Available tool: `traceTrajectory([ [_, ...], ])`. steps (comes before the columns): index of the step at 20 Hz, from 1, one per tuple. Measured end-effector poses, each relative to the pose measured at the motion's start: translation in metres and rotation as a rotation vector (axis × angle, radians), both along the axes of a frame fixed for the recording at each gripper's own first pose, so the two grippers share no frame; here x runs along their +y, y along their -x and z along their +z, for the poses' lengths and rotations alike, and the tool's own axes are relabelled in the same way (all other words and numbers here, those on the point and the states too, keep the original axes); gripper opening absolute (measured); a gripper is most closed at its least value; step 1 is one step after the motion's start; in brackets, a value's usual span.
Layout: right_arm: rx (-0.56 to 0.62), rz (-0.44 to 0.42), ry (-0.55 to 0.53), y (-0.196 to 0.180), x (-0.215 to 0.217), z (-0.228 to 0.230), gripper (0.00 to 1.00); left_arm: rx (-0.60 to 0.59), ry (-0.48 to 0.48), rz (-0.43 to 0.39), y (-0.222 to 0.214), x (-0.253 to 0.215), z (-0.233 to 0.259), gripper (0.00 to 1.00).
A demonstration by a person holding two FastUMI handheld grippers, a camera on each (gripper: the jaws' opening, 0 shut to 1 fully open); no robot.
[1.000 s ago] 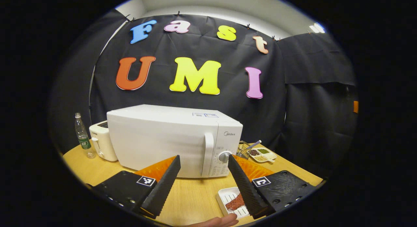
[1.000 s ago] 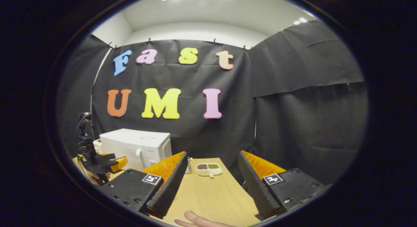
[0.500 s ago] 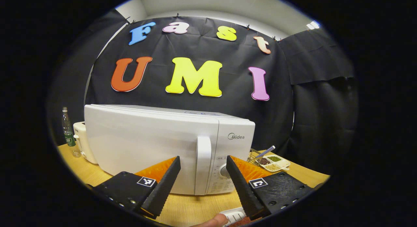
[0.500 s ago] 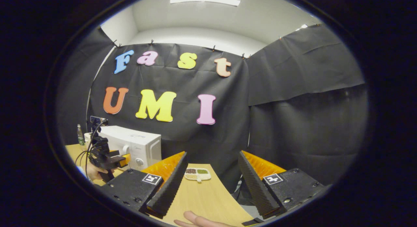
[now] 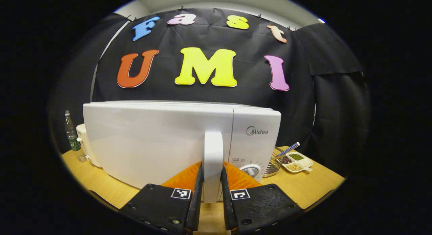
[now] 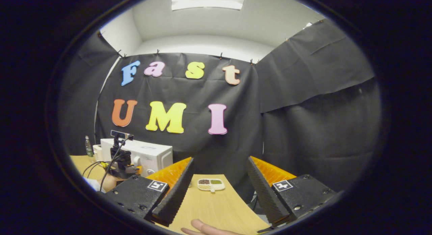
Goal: Open the microwave oven with the left hand, put the food in, and close the microwave oven.
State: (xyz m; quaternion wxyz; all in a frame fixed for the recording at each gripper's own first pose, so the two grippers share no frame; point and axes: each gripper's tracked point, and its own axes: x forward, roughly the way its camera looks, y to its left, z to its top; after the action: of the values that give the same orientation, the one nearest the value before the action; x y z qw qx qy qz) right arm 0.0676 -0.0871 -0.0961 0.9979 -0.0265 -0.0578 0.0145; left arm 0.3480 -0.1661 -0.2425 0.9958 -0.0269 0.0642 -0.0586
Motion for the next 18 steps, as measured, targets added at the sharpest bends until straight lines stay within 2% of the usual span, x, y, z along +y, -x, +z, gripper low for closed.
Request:
traceTrajectory([
  [1,0.006,0.006,0.000,0.000,0.002,-0.002,0.98,0.002,-0.004,0.000,0.003,-0.001,0.001,0.28],
  [3,0.018,0.010,0.000,-0.001,0.003,-0.006,0.99,0.008,-0.060,0.011,0.001,0.001,0.001,0.12],
  [5,0.026,0.009,0.000,-0.001,0.001,-0.009,0.98,0.024,-0.041,0.012,0.005,0.001,-0.002,0.12],
  [6,0.025,0.007,0.001,0.000,-0.001,-0.008,0.98,0.041,-0.020,0.001,0.007,0.002,-0.004,0.06],
  [9,0.009,0.000,0.005,0.005,-0.003,-0.003,0.98,0.059,-0.024,-0.003,0.014,0.005,-0.003,0.07],
  [10,0.009,0.002,0.005,0.005,-0.003,-0.004,0.98,0.025,-0.029,0.003,0.022,0.006,0.004,0.07],
  [12,0.013,0.008,0.000,0.007,0.000,-0.005,0.98,0.042,-0.027,-0.036,0.037,0.008,-0.006,0.06],
  [13,0.021,0.014,0.002,0.008,0.002,-0.008,0.98,0.012,-0.006,-0.063,0.047,0.010,-0.003,0.06],
  [18,0.075,0.049,0.023,0.016,0.025,-0.023,0.98,0.008,0.000,-0.121,0.101,0.031,-0.002,0.06],
])
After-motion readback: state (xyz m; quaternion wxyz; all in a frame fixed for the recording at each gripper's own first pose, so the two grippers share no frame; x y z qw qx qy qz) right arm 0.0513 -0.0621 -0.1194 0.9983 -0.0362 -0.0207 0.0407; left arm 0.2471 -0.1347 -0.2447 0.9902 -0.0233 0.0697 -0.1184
